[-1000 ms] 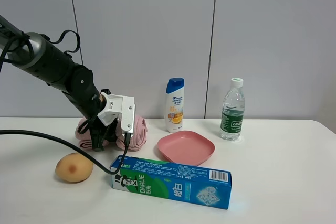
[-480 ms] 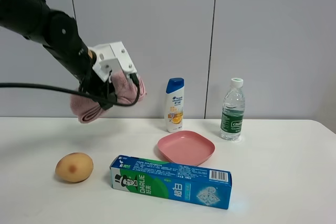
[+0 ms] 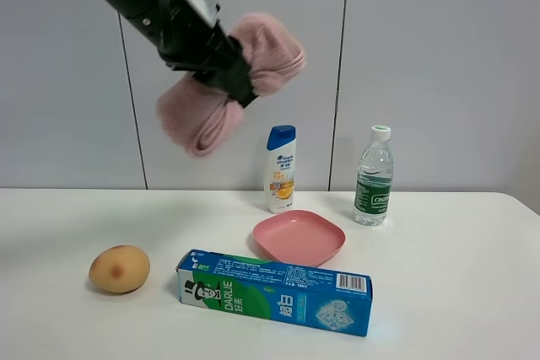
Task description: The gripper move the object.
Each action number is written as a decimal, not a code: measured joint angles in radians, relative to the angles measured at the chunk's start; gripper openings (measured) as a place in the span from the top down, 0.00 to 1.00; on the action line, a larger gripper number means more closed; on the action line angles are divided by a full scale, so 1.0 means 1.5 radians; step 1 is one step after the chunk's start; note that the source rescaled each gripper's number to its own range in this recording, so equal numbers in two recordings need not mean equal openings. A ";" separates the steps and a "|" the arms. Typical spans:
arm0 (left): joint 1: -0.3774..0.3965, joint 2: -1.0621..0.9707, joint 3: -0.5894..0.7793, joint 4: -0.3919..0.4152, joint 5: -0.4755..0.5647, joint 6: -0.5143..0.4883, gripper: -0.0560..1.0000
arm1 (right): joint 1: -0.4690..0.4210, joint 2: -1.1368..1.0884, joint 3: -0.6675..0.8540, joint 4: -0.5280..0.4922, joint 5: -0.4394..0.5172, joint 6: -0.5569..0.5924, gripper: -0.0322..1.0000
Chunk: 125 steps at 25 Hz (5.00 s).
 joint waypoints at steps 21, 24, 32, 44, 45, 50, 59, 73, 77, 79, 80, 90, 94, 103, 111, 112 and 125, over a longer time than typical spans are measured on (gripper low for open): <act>-0.160 0.062 0.000 -0.187 -0.278 -0.551 0.95 | 0.000 0.000 0.000 0.000 0.000 0.000 0.00; -0.161 0.096 0.000 -0.179 -0.284 -0.612 0.95 | 0.000 0.000 0.000 0.000 0.000 0.000 0.00; -0.162 0.201 0.000 -0.177 -0.284 -0.661 0.95 | 0.000 0.000 0.000 0.000 0.000 0.000 0.00; -0.185 0.266 -0.015 -0.152 -0.270 -0.690 0.95 | 0.000 0.000 0.000 0.000 0.000 0.000 0.00; -0.187 0.273 -0.030 -0.140 -0.261 -0.691 0.95 | 0.000 0.000 0.000 0.000 0.000 0.000 0.00; -0.198 0.317 -0.128 -0.099 -0.205 -0.691 0.95 | 0.000 0.000 0.000 0.000 0.000 0.000 0.00; -0.201 0.410 -0.228 -0.097 -0.122 -0.691 0.95 | 0.000 0.000 0.000 0.000 0.000 0.000 0.00; -0.201 0.471 -0.285 -0.093 -0.102 -0.691 0.95 | 0.000 0.000 0.000 0.001 0.000 0.000 0.00; -0.201 0.477 -0.286 -0.090 -0.102 -0.691 0.95 | 0.000 0.000 0.000 0.001 0.000 0.000 0.00; -0.201 0.480 -0.287 -0.089 -0.103 -0.691 0.95 | 0.000 0.000 0.000 0.001 0.000 0.000 0.00; -0.201 0.481 -0.287 -0.089 -0.104 -0.691 0.95 | 0.000 0.000 0.000 0.001 0.000 0.000 0.00; -0.201 0.482 -0.287 -0.059 -0.146 -0.672 0.13 | 0.000 0.000 0.000 0.001 0.000 0.000 0.00; -0.201 0.482 -0.288 -0.057 -0.150 -0.672 0.02 | 0.000 0.000 0.000 0.001 0.000 0.000 0.00; -0.201 0.461 -0.288 -0.053 -0.136 -0.671 0.01 | 0.000 0.000 0.000 0.001 0.000 0.000 0.00; -0.204 0.329 -0.288 0.073 -0.089 -0.621 0.01 | 0.000 0.000 0.000 0.001 0.000 0.000 0.00; -0.206 0.314 -0.288 0.096 -0.080 -0.599 0.01 | 0.000 0.000 0.000 0.001 0.000 0.000 0.00; -0.141 0.158 -0.288 0.267 0.101 -0.391 0.01 | 0.000 0.000 0.000 0.001 0.000 0.000 0.00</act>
